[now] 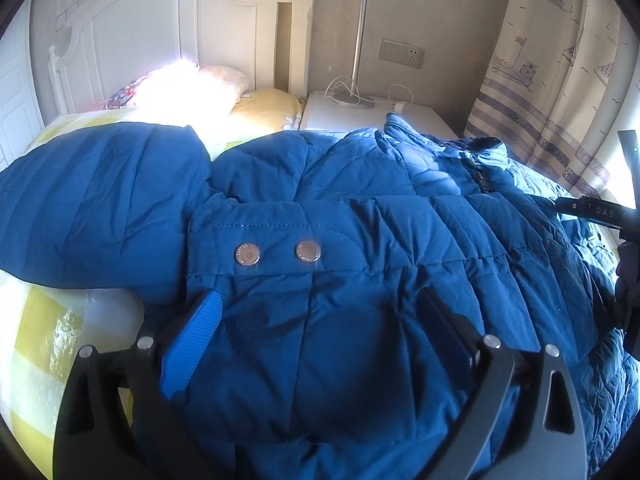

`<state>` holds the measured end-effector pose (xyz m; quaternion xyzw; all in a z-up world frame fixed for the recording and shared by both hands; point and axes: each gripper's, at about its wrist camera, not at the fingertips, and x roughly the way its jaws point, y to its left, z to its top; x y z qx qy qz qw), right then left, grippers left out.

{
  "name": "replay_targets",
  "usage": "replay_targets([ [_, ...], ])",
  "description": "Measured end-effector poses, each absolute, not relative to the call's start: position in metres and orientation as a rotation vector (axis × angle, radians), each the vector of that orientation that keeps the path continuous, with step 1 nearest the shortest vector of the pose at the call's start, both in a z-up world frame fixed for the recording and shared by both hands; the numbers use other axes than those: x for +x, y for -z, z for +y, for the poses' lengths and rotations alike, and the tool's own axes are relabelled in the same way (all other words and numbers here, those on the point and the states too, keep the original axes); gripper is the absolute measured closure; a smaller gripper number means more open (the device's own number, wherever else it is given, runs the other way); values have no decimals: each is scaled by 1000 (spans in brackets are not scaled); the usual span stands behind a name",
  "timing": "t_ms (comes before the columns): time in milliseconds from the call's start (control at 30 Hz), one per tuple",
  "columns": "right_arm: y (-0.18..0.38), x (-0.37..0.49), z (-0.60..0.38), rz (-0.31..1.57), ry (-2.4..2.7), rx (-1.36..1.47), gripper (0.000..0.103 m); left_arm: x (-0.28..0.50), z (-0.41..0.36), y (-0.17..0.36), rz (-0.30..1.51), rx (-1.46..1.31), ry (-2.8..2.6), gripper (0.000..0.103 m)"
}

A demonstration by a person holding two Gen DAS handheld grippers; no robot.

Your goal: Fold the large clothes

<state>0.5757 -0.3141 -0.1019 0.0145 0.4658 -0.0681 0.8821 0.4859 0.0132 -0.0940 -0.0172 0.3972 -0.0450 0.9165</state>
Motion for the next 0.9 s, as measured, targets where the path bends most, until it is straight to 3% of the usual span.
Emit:
replay_targets([
  [133,110,591,-325,1049,200,113,6,486,14,94,818,-42,101,6],
  [267,76,574,-281,902,123,147,6,487,15,95,823,-47,106,5],
  [467,114,563,-174,948,-118,-177,5,486,16,95,818,-60,113,4],
  [700,79,564,-287,843,159,68,6,487,18,95,818,-69,120,4],
  [833,108,577,-388,979,330,221,5,488,17,95,821,-67,124,3],
  [900,117,570,-406,939,246,322,4,489,16,95,822,-62,136,3],
])
